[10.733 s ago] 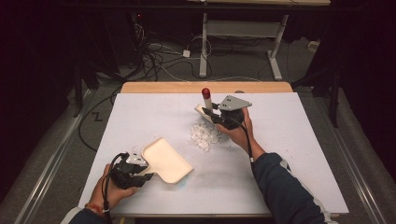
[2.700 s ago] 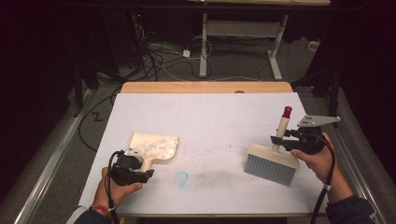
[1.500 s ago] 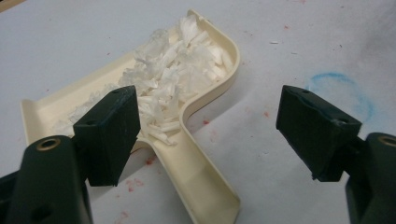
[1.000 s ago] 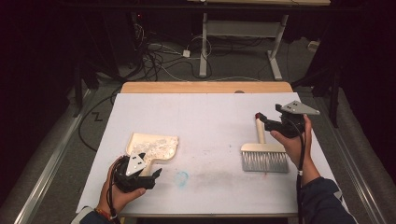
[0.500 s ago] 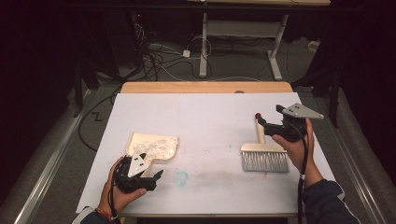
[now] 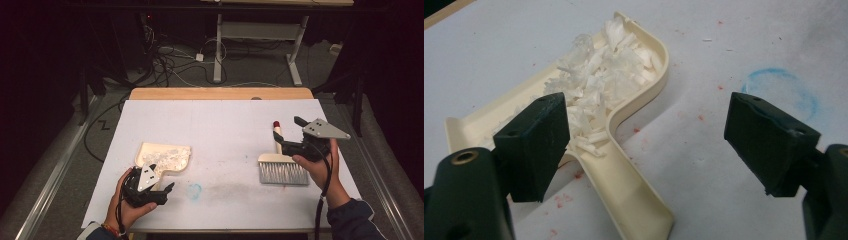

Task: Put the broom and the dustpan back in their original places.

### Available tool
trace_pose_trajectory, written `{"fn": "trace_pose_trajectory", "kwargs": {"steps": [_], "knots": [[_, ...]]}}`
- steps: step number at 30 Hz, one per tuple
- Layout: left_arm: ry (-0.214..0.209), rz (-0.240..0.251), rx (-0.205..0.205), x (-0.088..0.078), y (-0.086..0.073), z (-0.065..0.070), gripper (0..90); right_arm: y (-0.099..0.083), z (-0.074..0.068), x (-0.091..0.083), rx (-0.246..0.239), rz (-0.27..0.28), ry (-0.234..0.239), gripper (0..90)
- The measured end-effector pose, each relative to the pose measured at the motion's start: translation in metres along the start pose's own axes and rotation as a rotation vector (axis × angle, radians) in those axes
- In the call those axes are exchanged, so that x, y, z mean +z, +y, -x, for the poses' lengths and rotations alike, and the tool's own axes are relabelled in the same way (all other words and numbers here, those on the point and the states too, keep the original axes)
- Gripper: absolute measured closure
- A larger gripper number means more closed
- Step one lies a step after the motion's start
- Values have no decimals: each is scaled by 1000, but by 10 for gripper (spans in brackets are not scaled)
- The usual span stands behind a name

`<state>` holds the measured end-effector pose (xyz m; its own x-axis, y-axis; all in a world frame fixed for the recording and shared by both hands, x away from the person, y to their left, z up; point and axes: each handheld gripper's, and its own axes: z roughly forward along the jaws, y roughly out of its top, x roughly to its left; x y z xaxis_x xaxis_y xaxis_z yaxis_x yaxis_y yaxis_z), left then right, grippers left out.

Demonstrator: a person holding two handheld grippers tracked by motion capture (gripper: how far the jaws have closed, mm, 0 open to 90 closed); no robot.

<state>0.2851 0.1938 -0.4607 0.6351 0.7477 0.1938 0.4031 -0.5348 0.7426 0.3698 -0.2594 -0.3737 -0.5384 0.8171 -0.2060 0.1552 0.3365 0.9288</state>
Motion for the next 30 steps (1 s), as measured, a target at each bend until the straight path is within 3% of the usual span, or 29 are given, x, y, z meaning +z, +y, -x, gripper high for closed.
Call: {"fn": "trace_pose_trajectory", "kwargs": {"steps": [8,30], "knots": [[4,5,32,1,1,1,178,-7,-9,-18,-32,3,27,189],[8,21,32,4,3,2,178,-41,-11,-54,-70,-12,17,191]]}}
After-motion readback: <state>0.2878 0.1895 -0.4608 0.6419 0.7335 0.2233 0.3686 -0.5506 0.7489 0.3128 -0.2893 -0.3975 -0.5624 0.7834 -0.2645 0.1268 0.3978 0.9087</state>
